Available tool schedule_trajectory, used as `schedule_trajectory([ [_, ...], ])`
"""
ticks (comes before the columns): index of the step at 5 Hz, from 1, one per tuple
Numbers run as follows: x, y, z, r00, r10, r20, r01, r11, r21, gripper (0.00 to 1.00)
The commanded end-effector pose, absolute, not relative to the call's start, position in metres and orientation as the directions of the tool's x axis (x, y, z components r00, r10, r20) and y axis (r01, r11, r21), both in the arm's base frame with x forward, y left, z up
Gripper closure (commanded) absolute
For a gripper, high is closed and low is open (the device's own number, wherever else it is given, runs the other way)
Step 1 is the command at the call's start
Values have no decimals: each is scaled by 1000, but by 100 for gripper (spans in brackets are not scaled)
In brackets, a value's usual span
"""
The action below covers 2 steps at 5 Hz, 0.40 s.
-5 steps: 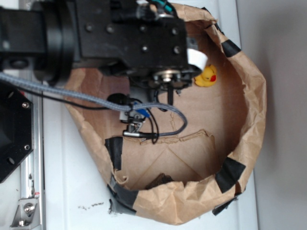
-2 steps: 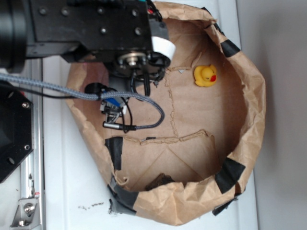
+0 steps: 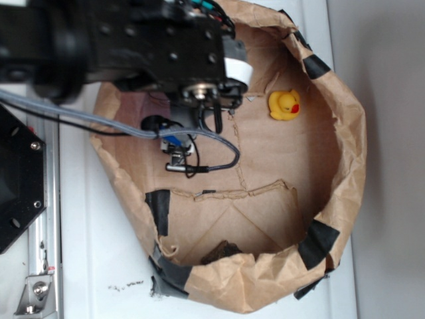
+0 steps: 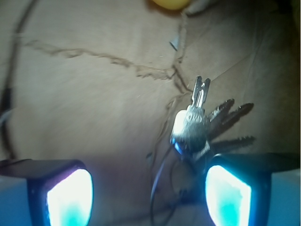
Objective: Grab the silver keys.
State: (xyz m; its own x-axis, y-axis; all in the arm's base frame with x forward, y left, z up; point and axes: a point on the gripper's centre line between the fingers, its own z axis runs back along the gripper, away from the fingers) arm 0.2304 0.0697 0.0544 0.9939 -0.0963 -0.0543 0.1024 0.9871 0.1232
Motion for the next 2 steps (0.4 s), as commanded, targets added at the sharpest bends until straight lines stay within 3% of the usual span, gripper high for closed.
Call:
schedule_trajectory([
  [1,235,76,56,993,-116,10,113,980,166,0],
  [2,233,78,60,991,-130,6,128,980,153,0],
])
